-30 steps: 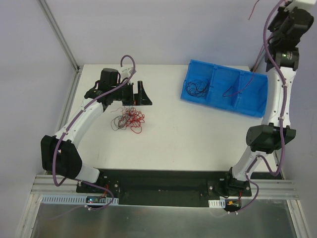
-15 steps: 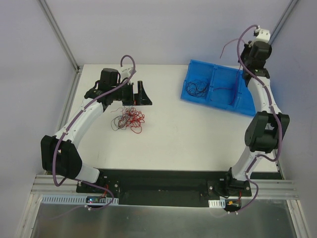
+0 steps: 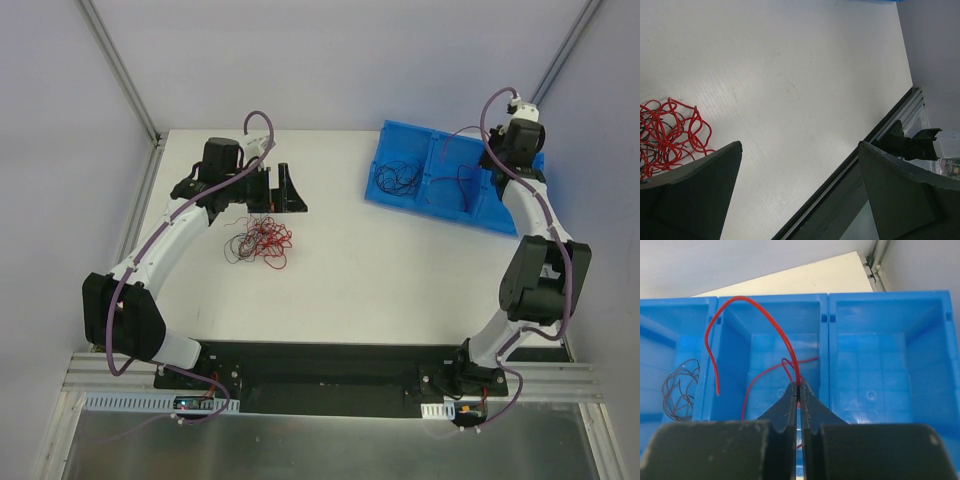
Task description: Untangle the cables
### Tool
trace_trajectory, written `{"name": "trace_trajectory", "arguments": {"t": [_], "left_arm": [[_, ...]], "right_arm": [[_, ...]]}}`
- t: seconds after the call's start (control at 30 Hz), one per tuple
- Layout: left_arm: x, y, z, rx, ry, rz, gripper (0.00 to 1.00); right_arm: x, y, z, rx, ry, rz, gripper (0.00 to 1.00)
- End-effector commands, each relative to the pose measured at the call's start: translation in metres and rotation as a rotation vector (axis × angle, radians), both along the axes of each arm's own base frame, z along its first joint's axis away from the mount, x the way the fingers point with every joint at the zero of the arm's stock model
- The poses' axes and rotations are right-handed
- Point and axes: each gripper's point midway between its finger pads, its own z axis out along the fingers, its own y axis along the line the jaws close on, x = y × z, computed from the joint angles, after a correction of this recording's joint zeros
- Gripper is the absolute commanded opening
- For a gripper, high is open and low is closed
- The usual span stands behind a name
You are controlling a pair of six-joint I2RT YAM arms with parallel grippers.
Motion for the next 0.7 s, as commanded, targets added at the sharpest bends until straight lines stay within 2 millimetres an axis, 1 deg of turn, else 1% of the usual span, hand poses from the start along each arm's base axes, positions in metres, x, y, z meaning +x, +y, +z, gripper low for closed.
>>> {"name": "trace_trajectory", "arguments": {"t": [0.0, 0.07, 0.1, 0.23, 0.37, 0.4, 0.43, 0.47, 0.5, 0.53, 0.57, 0.6, 0.63, 0.67], "left_arm": [[-0.006, -0.008, 0.012, -0.027, -0.037, -0.038, 0.99], [-0.007, -0.008, 0.012, -0.028, -0.04, -0.041, 0.99], [-0.007, -0.008, 0.013, -0.028, -0.041, -0.04, 0.99], [-0.006, -0.007, 0.013, -0.024, -0.045, -0.036, 0.99], [-0.005, -0.006, 0.011, -0.016, -0.047, -0.031, 0.99], [-0.005, -0.006, 0.011, -0.015, -0.049, -0.03, 0.99], [-0.005, -0.006, 0.01, -0.015, -0.046, -0.031, 0.99], [-0.005, -0.006, 0.01, -0.015, -0.043, -0.031, 0.99], [-0.004, -0.007, 0.009, -0.014, -0.04, -0.031, 0.99], [-0.004, -0.006, 0.008, -0.011, -0.038, -0.029, 0.99], [-0.003, -0.006, 0.006, -0.005, -0.039, -0.023, 0.99], [-0.002, -0.005, 0.005, -0.001, -0.037, -0.017, 0.99], [-0.001, -0.003, 0.004, 0.008, -0.042, -0.007, 0.99], [0.0, -0.002, 0.002, 0.017, -0.043, 0.003, 0.99]], "right_arm": [[-0.029, -0.007, 0.013, -0.075, 0.013, -0.061, 0.0], [-0.035, -0.003, 0.002, -0.094, 0.052, -0.042, 0.0], [-0.034, 0.002, -0.004, -0.087, 0.081, -0.016, 0.0], [-0.031, 0.014, -0.044, -0.064, 0.246, 0.01, 0.0], [-0.018, 0.029, -0.073, 0.0, 0.345, 0.044, 0.0], [-0.015, 0.031, -0.074, 0.008, 0.351, 0.045, 0.0], [-0.01, 0.034, -0.083, 0.019, 0.371, 0.053, 0.0], [-0.005, 0.036, -0.083, 0.022, 0.383, 0.048, 0.0], [-0.003, 0.036, -0.09, 0.022, 0.417, 0.037, 0.0], [0.002, 0.035, -0.089, 0.019, 0.433, 0.019, 0.01], [0.005, 0.031, -0.085, 0.013, 0.451, -0.011, 0.06], [0.006, 0.031, -0.086, 0.011, 0.463, -0.029, 0.21], [0.008, 0.031, -0.08, 0.006, 0.452, -0.037, 0.31], [0.007, 0.032, -0.074, 0.007, 0.444, -0.041, 0.37]]}}
